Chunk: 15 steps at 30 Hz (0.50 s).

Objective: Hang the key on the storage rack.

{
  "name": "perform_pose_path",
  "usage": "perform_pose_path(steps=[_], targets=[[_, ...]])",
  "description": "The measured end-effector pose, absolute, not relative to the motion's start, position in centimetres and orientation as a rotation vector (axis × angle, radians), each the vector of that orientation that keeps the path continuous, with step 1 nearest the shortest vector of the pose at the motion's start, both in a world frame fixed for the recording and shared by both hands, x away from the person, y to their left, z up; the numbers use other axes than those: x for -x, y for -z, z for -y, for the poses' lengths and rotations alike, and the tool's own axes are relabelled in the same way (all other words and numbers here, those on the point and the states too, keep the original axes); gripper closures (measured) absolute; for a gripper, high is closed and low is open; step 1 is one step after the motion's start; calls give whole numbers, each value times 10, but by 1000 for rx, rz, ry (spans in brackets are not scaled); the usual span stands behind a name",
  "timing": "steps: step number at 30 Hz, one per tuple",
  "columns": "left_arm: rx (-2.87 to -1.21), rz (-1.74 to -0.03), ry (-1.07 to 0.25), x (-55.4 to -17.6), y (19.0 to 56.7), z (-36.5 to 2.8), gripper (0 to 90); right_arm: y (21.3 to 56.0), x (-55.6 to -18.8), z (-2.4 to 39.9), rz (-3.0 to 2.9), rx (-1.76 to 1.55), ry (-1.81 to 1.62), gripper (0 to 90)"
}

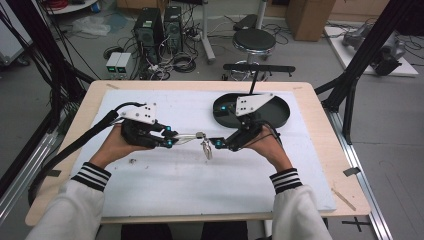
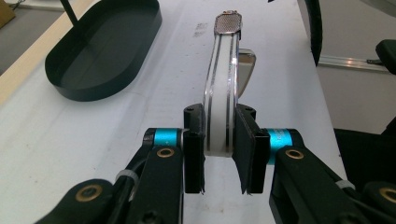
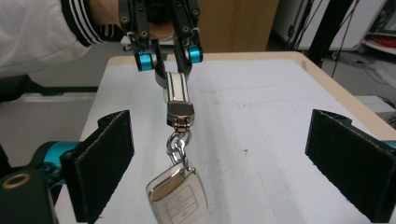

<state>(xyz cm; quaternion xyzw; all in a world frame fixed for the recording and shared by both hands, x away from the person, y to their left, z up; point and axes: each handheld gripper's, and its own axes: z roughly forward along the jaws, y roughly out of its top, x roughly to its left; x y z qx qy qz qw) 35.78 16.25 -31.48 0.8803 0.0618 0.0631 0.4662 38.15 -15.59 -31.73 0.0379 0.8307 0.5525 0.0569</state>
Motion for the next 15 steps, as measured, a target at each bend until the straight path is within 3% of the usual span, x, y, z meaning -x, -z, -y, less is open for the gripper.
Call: perform_pose_path(steps=[3,10,14,15], targets=[[-2171,-149,-150,-358,316,-161,746,317,-381,150,-2568,-81,-1657,161],[-2184,-140,-159,-356,319,-159,746,320,-382,137,-2638,-53,-1595,207],[-2194,-134,-155,-357,320,-159,745,321,-382,132,-2670,-30,-1578,261],[-2191,-136,-157,-356,320,-159,746,322,-382,130,-2698,-47,-1570,312]])
